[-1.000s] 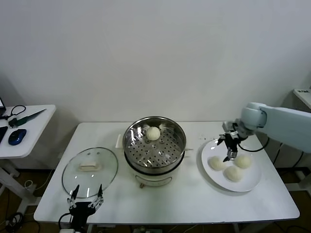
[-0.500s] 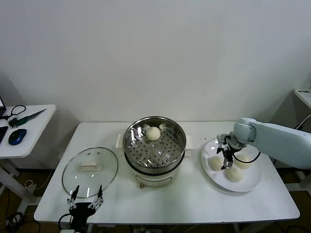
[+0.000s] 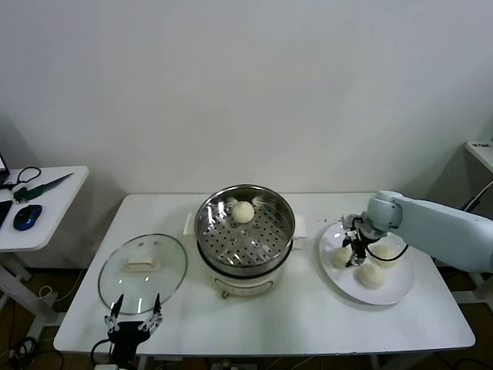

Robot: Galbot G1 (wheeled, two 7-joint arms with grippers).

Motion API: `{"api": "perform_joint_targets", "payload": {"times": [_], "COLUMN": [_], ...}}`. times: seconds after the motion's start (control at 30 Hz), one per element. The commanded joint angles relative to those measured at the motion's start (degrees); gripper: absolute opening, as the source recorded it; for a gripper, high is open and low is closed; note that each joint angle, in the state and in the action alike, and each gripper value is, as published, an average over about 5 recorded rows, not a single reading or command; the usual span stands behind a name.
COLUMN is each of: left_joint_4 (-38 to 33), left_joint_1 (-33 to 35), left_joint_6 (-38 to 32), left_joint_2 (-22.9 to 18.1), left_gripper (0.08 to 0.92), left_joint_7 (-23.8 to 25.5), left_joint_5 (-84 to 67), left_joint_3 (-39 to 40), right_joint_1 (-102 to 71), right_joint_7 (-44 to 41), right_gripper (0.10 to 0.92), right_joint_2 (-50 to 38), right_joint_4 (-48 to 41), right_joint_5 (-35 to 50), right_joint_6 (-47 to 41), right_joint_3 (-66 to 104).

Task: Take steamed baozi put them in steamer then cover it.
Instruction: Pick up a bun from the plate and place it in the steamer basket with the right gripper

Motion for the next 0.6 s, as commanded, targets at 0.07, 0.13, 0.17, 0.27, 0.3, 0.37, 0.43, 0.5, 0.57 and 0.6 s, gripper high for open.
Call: {"api": "perform_joint_targets", "payload": {"times": [0.07, 0.13, 0.17, 0.27, 0.3, 0.37, 0.43, 0.5, 0.57, 0.6], "left_joint_4": [-0.15, -0.28, -0.34, -0.48, -0.52, -0.59, -0.67, -0.72, -0.72, -0.71], "left_joint_1": [0.07, 0.13, 0.15, 0.19, 0.19, 0.16, 0.12, 0.07, -0.05, -0.13], "left_joint_6": [-0.02, -0.04, -0.06, -0.10, -0.10, -0.10, -0.09, -0.09, -0.07, -0.06], "left_joint_2": [-0.07, -0.11, -0.12, -0.11, -0.10, -0.08, -0.07, -0.09, -0.13, -0.16], "left_gripper": [0.823, 0.823, 0.823, 0.823, 0.823, 0.823, 0.823, 0.823, 0.823, 0.823], "left_joint_7": [-0.04, -0.05, -0.04, -0.04, -0.04, -0.04, -0.04, -0.05, -0.08, -0.09], "left_joint_5": [0.15, 0.31, 0.38, 0.56, 0.61, 0.67, 0.72, 0.74, 0.72, 0.70], "left_joint_3": [0.16, 0.30, 0.36, 0.51, 0.57, 0.70, 0.84, 0.95, 1.01, 1.02], "right_joint_1": [9.64, 16.39, 20.24, 30.42, 33.44, 38.51, 42.64, 44.77, 45.19, 44.83], "right_joint_7": [-2.70, -4.37, -5.19, -7.28, -7.80, -8.34, -7.84, -6.45, -4.24, -3.02], "right_gripper": [0.636, 0.636, 0.636, 0.636, 0.636, 0.636, 0.636, 0.636, 0.636, 0.636], "right_joint_2": [-1.14, -1.05, -0.68, 1.27, 2.41, 4.89, 7.96, 11.33, 14.93, 16.66], "right_joint_4": [1.23, 1.92, 2.26, 3.28, 3.80, 5.31, 7.72, 10.60, 13.39, 14.63], "right_joint_5": [4.66, 8.80, 10.95, 16.81, 18.81, 23.03, 27.47, 31.34, 34.25, 35.40], "right_joint_6": [1.47, 2.59, 3.09, 3.78, 3.84, 3.48, 2.47, 0.91, -0.99, -1.88], "right_joint_3": [-3.81, -7.35, -9.03, -13.25, -14.29, -15.87, -16.07, -14.99, -13.58, -12.99]}}
